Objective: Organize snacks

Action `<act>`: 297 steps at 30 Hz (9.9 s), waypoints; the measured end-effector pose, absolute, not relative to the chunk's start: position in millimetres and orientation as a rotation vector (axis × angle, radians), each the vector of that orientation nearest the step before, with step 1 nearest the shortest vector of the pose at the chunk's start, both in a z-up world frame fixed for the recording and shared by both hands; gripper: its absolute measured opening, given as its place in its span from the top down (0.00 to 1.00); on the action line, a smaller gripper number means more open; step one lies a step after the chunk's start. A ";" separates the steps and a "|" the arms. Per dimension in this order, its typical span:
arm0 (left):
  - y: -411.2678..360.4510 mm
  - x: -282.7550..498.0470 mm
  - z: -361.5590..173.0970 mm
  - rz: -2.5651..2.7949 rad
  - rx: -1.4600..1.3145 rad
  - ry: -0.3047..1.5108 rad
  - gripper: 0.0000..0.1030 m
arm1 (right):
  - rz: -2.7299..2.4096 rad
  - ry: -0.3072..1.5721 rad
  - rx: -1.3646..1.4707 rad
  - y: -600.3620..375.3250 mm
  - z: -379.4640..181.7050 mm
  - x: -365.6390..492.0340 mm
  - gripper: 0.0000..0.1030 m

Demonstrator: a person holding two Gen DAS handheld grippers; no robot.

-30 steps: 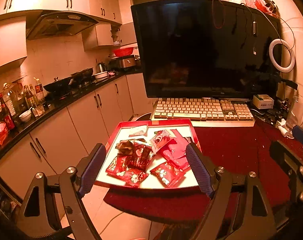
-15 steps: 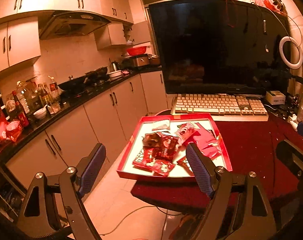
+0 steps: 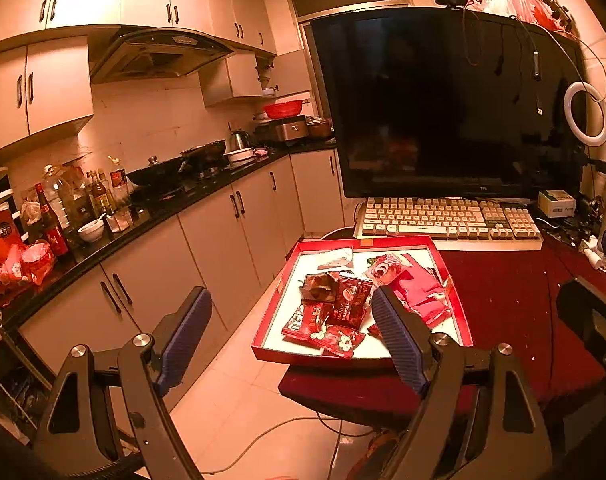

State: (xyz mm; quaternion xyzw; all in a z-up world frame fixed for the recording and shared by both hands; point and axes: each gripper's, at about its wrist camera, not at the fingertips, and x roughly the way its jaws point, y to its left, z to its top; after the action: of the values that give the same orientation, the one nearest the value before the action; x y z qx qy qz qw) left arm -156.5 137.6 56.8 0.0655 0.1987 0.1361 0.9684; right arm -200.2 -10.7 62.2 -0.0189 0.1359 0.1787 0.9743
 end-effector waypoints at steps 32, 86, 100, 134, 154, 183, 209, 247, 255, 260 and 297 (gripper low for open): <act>155.0 -158.4 55.9 0.308 0.120 0.411 0.20 | 0.359 0.307 -0.036 -8.0 60.3 -194.3 0.16; 156.5 -158.9 46.6 0.307 0.121 0.425 0.20 | 0.368 0.320 -0.042 -7.3 56.4 -192.2 0.16; 160.1 -158.3 42.7 0.308 0.118 0.439 0.20 | 0.377 0.325 -0.058 -7.5 55.3 -188.3 0.16; 163.4 -156.9 40.5 0.314 0.118 0.457 0.20 | 0.389 0.336 -0.074 -5.0 51.1 -187.9 0.16; 162.1 -154.3 38.8 0.316 0.113 0.465 0.20 | 0.395 0.339 -0.079 -5.0 48.7 -187.5 0.16; 160.3 -153.9 34.5 0.315 0.107 0.475 0.20 | 0.394 0.339 -0.085 -4.0 46.5 -189.0 0.16; 151.7 -147.4 35.1 0.311 0.095 0.480 0.20 | 0.403 0.346 -0.104 1.7 46.6 -185.5 0.16; 150.4 -151.4 31.8 0.318 0.072 0.493 0.20 | 0.406 0.350 -0.096 0.2 44.7 -184.8 0.16; 151.4 -150.9 31.1 0.318 0.067 0.501 0.20 | 0.406 0.354 -0.094 0.7 44.4 -185.0 0.16; 151.5 -150.7 31.1 0.318 0.066 0.503 0.20 | 0.405 0.354 -0.095 0.8 44.2 -184.9 0.16; 148.5 -145.7 24.3 0.310 0.044 0.522 0.20 | 0.416 0.359 -0.118 5.8 40.9 -182.8 0.16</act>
State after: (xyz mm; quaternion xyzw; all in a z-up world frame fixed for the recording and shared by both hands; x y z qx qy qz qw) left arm -145.7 148.5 24.3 0.0215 0.2570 0.1526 0.9540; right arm -182.8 5.8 40.9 -0.0584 0.1769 0.2053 0.9608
